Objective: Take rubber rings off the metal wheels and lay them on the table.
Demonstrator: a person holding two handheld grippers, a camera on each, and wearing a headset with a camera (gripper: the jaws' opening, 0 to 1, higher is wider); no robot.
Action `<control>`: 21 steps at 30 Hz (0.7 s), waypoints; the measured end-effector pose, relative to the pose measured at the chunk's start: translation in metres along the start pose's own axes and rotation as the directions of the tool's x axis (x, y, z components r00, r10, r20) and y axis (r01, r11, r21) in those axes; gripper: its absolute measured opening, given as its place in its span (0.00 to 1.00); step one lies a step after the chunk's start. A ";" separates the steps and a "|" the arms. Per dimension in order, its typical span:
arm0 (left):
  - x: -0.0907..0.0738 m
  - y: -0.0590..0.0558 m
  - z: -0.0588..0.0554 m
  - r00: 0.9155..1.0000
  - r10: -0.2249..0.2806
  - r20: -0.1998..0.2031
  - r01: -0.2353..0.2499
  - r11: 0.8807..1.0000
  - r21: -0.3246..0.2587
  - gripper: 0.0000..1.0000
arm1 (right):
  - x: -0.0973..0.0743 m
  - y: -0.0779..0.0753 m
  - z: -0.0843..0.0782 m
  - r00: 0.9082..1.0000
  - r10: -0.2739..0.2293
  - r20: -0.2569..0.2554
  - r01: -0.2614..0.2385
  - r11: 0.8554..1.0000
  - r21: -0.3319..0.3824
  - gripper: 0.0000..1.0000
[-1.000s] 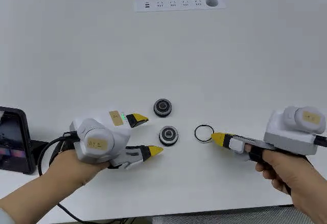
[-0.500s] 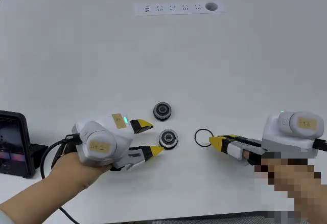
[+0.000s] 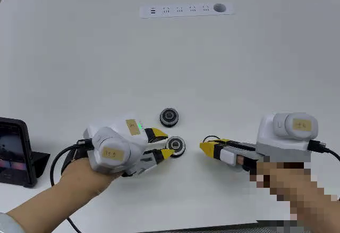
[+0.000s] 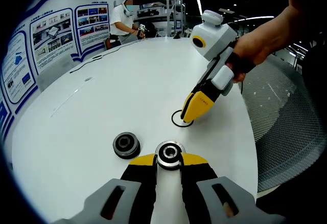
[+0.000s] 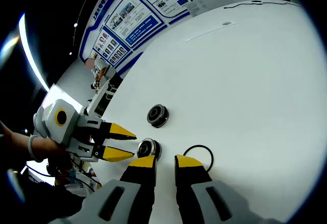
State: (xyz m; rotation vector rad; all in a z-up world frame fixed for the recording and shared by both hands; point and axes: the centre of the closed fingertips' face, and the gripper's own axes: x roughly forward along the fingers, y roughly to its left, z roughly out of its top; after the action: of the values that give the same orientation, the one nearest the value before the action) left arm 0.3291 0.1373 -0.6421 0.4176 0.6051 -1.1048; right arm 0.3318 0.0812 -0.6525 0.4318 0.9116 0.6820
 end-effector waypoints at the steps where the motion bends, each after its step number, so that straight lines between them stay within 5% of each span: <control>1: 0.001 0.000 0.000 1.000 -0.001 -0.002 0.001 1.000 0.001 0.19 | 0.001 0.002 -0.001 1.000 0.004 -0.003 -0.004 1.000 0.001 0.15; 21: 0.015 -0.004 0.001 0.999 -0.030 -0.042 0.032 0.999 0.034 0.16 | 0.012 0.014 -0.003 0.999 0.040 -0.017 -0.040 0.999 0.009 0.15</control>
State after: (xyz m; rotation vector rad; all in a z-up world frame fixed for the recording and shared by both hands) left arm 0.3306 0.1252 -0.6513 0.4633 0.6319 -1.1396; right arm 0.3296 0.0996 -0.6519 0.4538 0.9248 0.7196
